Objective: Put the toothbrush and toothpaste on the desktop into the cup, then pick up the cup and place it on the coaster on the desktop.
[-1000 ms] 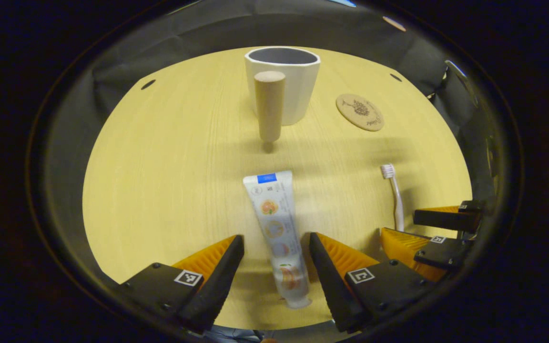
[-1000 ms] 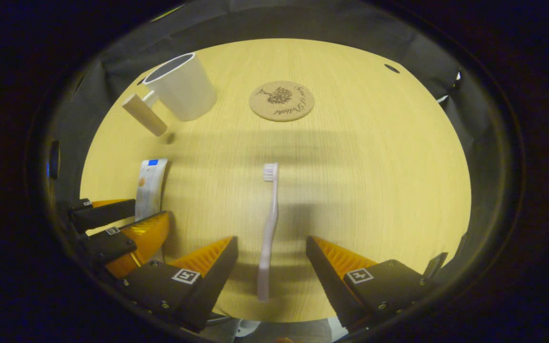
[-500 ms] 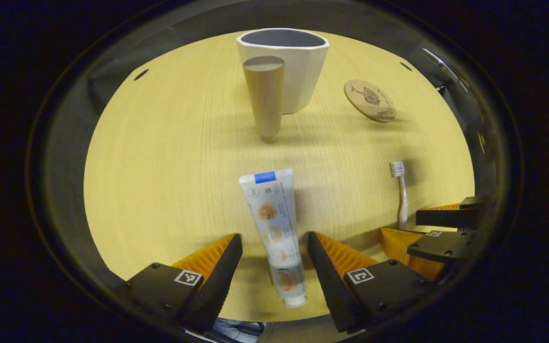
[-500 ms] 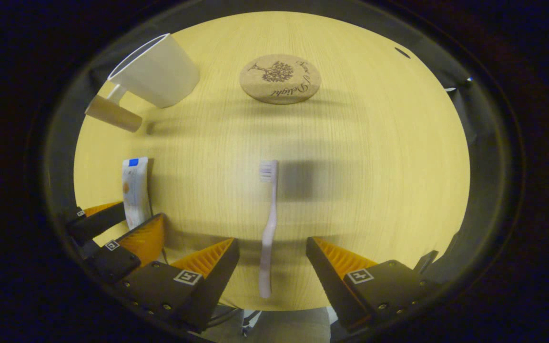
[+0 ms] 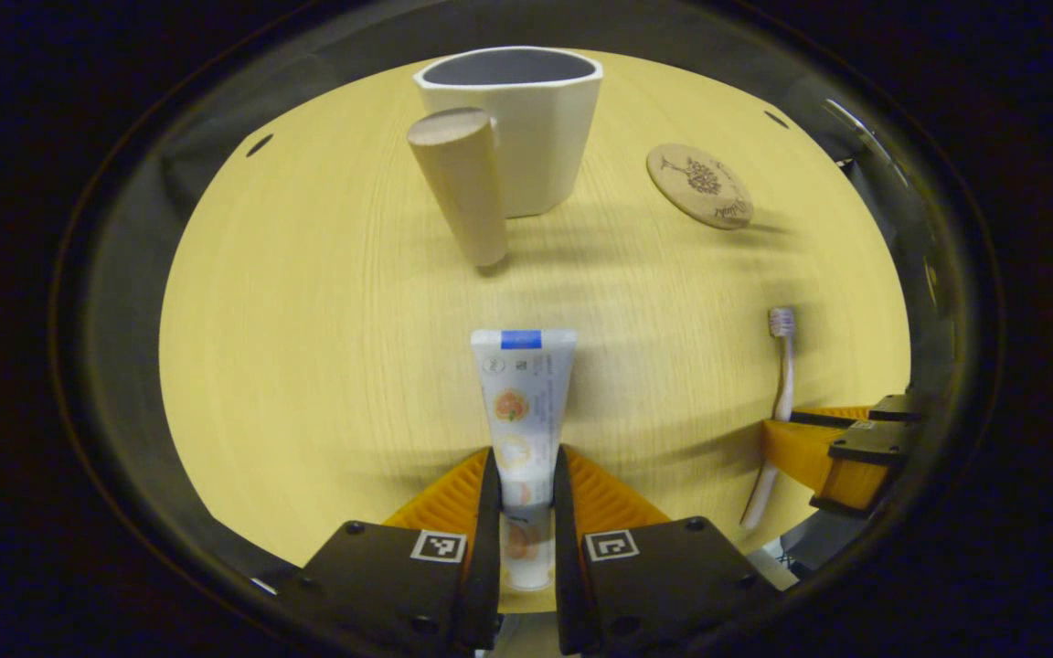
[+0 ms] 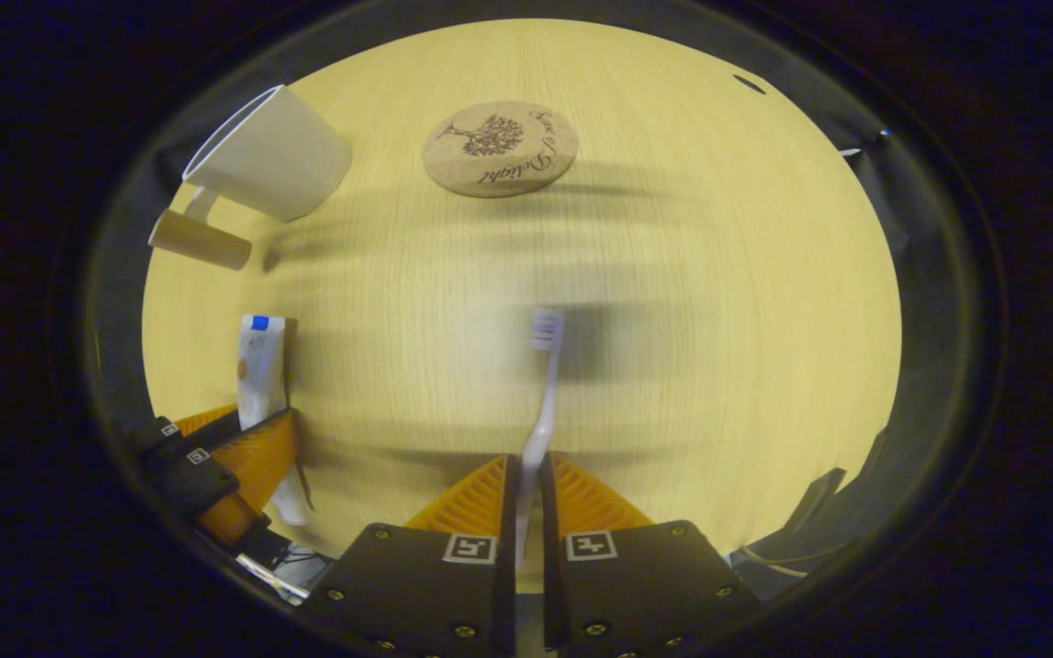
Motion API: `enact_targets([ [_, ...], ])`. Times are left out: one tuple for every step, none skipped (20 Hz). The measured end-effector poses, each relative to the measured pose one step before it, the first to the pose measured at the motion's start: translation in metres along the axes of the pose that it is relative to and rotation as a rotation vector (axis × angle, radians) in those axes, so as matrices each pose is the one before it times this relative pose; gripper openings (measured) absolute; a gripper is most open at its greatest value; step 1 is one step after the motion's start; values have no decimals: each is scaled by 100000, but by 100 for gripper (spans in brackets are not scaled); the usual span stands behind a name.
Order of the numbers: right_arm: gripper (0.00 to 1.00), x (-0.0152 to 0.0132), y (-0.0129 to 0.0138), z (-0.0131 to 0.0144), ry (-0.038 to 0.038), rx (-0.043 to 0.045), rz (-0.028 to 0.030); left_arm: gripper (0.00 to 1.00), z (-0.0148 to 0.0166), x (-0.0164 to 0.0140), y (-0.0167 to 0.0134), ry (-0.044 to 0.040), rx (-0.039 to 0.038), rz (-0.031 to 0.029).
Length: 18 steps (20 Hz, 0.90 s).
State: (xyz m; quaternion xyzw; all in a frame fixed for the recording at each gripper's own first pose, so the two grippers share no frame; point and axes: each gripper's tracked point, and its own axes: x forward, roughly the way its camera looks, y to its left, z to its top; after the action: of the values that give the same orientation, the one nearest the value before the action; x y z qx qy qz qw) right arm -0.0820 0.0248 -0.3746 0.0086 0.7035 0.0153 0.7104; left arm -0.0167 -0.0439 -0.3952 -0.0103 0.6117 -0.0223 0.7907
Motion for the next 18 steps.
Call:
enact_targets([
  [2, -654, -41, 126, -936, 209, -9, 32, 235, -195, -12, -666, -414, -544],
  [2, -128, 70, -106, 105, 92, -154, 24, -7, -20, 73, -956, -637, -119],
  [2, -106, -6, 95, -111, -494, 101, 24, -39, -82, 45, -112, -408, -375],
  [2, 37, 5, -32, -50, -180, 30, 24, -235, -110, -68, 242, -302, -787],
  [2, -18, -7, 21, 365, -116, 191, 24, -178, -186, -203, 329, -470, -875],
  [3, 46, -13, -22, 193, -100, 179, 24, -236, -294, -127, -247, -299, -465],
  [3, -76, -37, -10, 171, 88, 208, 25, -96, -808, -115, -1341, -13, -383],
  [2, -69, 16, 35, -23, -56, 132, 24, 95, -752, -236, -1295, -135, -615],
  [3, 92, 1, -47, -131, -251, 35, 24, -5, -894, -264, -1203, -573, -713],
  [2, -52, -19, 70, -149, -243, -14, 24, 273, -1000, -247, -1471, -712, -953],
  [3, 50, 12, -57, -78, -202, -44, 24, 258, -958, -283, -1668, -595, -1005],
  [2, -18, -22, 60, -87, -103, -49, 24, 506, -1057, -227, -1761, -490, -773],
  [2, -13, 22, -52, -63, -104, -32, 24, 636, -949, -191, -2133, -240, -659],
  [3, 11, -8, 49, -46, -129, -15, 24, 916, -1135, -136, -2340, -6, -476],
  [3, 10, 11, -47, -38, -104, 29, 24, 1022, -1032, -85, -2382, 213, -247],
  [3, -50, -19, 43, -68, -60, 52, 24, 1295, -1115, -237, -2415, 335, -79],
  [3, 17, -1, -45, -64, 43, 110, 24, 1376, -1070, -250, -2503, 276, -173],
  [3, -18, -2, 36, -56, 23, 92, 24, 1644, -821, -202, -2832, 113, -438],
])
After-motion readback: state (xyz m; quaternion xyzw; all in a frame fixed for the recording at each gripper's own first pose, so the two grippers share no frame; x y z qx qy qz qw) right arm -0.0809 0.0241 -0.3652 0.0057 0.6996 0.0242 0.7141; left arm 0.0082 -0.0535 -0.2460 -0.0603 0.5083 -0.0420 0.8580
